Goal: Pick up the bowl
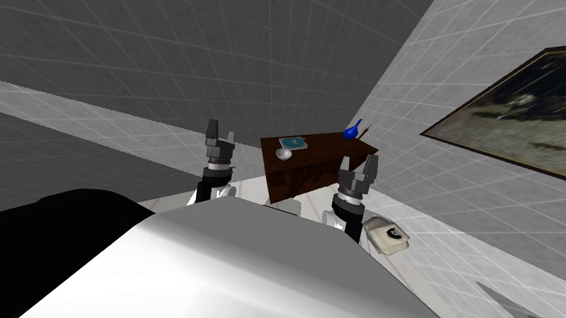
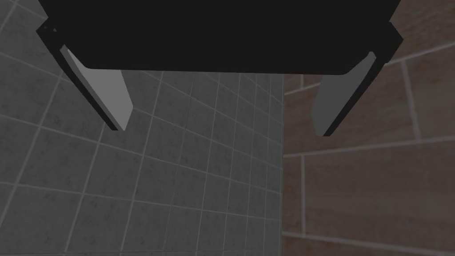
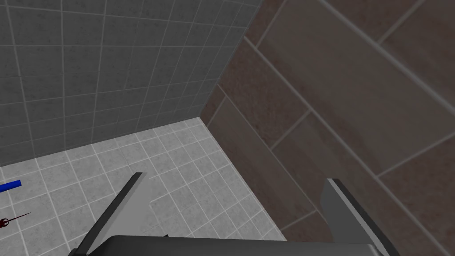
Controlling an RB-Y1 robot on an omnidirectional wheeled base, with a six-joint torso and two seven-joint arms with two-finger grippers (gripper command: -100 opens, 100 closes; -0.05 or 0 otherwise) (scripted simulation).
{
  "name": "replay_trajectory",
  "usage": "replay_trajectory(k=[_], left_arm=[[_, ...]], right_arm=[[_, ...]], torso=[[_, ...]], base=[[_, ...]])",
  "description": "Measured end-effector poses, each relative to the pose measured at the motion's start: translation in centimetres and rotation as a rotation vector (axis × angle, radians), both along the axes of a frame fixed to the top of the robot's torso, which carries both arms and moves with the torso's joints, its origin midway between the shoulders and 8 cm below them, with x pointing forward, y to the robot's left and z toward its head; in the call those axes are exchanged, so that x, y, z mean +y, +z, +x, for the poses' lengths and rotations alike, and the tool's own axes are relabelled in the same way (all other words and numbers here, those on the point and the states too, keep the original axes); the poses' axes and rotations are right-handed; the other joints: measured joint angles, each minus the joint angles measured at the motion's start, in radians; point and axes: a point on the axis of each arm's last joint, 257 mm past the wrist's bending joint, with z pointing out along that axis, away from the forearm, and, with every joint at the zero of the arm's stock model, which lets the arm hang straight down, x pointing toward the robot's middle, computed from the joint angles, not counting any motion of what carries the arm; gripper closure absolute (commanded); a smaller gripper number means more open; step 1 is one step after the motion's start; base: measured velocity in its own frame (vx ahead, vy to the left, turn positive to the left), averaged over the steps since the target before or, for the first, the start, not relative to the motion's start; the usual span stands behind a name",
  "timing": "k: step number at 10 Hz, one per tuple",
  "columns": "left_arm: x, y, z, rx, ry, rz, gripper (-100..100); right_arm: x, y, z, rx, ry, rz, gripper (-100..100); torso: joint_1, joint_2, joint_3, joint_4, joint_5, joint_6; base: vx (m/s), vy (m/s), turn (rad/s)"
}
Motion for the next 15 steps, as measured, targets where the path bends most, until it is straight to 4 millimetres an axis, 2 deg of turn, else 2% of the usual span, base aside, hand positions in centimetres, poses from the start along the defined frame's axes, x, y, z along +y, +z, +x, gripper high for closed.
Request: replay_trajectory(k=[3,10,15], left_arm=[[-1.2,-0.6,2.1,0.045,-0.058,0.006,-100],[-2.7,-1.5,6.0,0.134,-0.129,-0.015,-100],[-4.8,-2.1,9.4,0.208,-0.192,-0.038,-100]], right_arm=[[0.0,0.0,0.0,0.0,0.0,0.0,0],[0.0,0.0,0.0,0.0,0.0,0.0,0],[0.0,0.0,0.0,0.0,0.0,0.0,0]], torso=[[-0.007,0.001,0.0,0.0,-0.001,0.0],[-0.004,0.0,0.0,0.0,-0.001,0.0],[-0.005,-0.001,0.0,0.0,-0.001,0.0]], base=[[-0.014,-0.088,0.022],[-0.003,-0.06,0.019],[0.003,-0.07,0.024]])
